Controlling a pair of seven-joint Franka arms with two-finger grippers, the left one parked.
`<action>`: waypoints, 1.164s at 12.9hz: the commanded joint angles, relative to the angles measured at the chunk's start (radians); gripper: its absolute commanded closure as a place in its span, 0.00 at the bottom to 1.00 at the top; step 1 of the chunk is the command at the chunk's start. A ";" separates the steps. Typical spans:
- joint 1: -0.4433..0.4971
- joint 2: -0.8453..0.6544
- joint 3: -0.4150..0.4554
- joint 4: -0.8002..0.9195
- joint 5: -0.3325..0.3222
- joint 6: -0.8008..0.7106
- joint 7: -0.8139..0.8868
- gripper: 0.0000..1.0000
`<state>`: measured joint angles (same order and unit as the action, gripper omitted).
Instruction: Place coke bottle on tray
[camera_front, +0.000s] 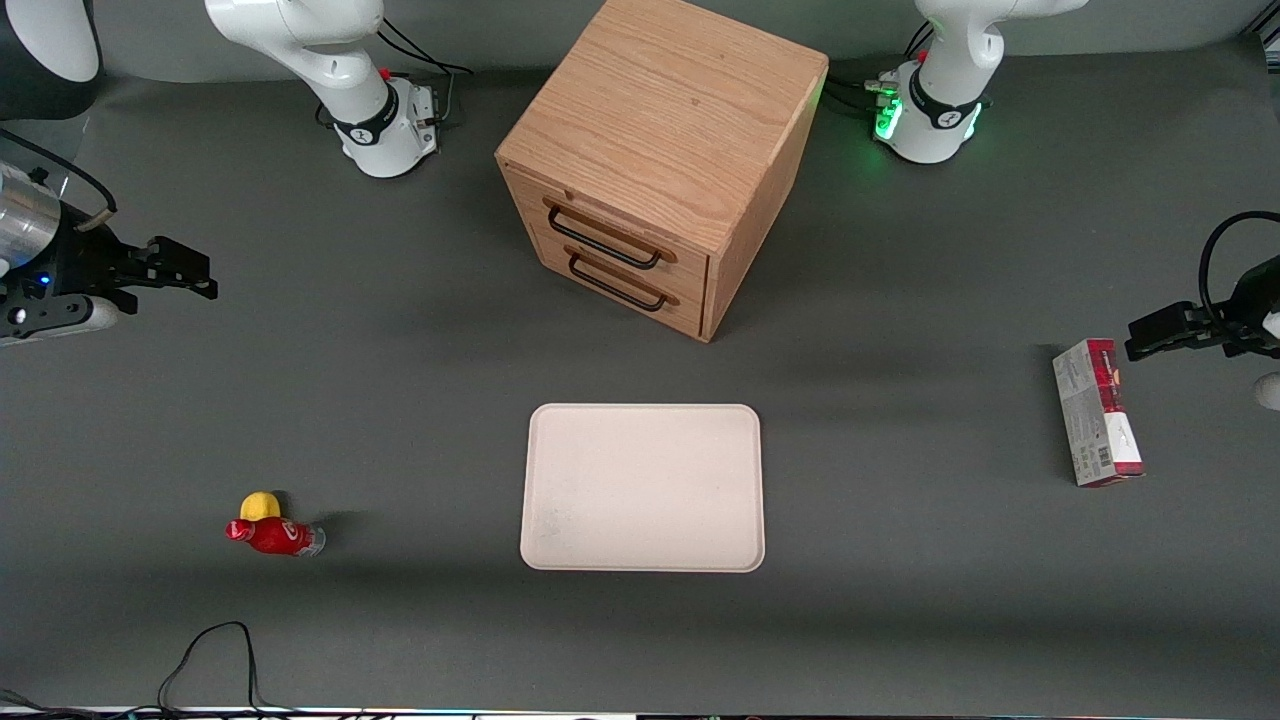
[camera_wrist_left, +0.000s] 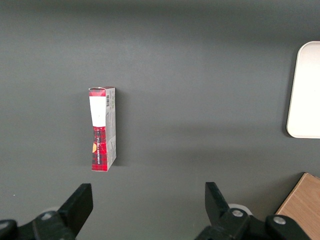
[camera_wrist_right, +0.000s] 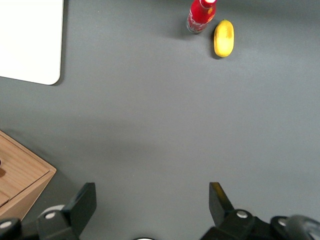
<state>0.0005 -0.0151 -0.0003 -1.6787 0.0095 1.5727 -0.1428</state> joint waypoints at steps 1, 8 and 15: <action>-0.014 0.009 0.013 0.034 0.027 -0.035 0.029 0.00; -0.014 0.014 0.016 0.068 0.027 -0.078 0.031 0.00; -0.028 0.070 0.005 0.144 0.021 -0.091 0.026 0.00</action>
<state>-0.0078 0.0044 0.0046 -1.6037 0.0149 1.5096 -0.1295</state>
